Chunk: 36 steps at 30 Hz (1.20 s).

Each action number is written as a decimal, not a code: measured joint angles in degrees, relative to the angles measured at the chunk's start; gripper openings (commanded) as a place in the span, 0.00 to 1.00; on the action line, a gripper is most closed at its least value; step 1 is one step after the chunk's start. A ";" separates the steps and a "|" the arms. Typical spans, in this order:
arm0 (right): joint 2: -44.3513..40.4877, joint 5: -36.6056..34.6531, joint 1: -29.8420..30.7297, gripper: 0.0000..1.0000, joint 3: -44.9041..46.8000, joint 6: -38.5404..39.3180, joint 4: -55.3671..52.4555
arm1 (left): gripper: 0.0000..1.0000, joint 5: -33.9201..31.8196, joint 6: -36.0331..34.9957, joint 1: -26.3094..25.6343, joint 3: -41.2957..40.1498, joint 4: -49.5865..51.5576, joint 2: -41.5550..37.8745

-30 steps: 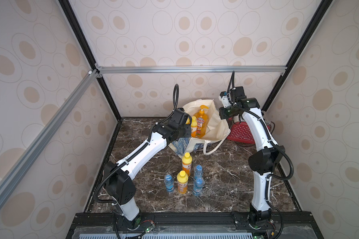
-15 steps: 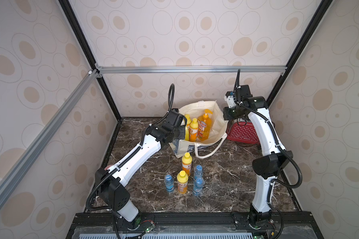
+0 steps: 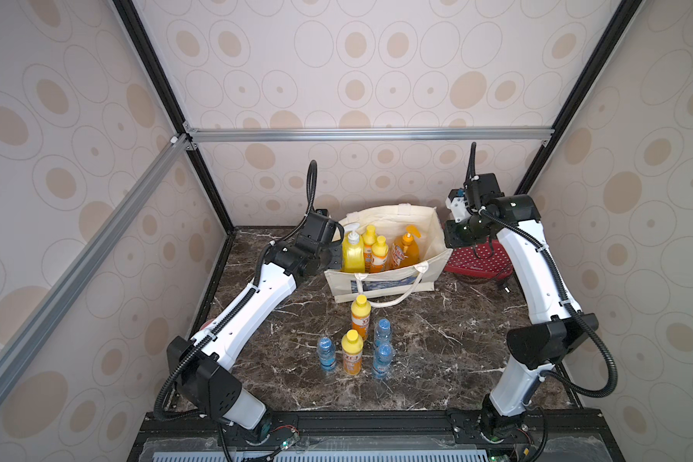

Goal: Pack dish soap into the shopping bag
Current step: Adjust the shopping bag at the center of the board, then pick up the bottle of dish soap at the center of the board.

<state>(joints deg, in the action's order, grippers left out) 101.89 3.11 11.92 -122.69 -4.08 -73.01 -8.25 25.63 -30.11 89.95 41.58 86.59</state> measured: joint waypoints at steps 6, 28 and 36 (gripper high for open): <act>-2.80 -1.90 0.00 0.12 4.79 -0.15 0.98 | 0.11 1.84 -0.46 0.17 0.02 0.09 -0.68; -26.47 7.48 29.07 0.50 21.59 0.59 6.67 | 0.69 2.56 -0.74 3.93 -10.49 -1.42 -16.50; -25.53 2.95 40.22 0.56 30.99 -3.30 8.37 | 0.78 7.08 2.40 8.31 -19.93 -5.25 -21.11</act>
<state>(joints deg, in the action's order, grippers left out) 76.36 6.07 52.14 -91.70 -7.38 -64.64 -1.17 28.03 -21.80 70.02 36.34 65.47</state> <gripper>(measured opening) 0.547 0.762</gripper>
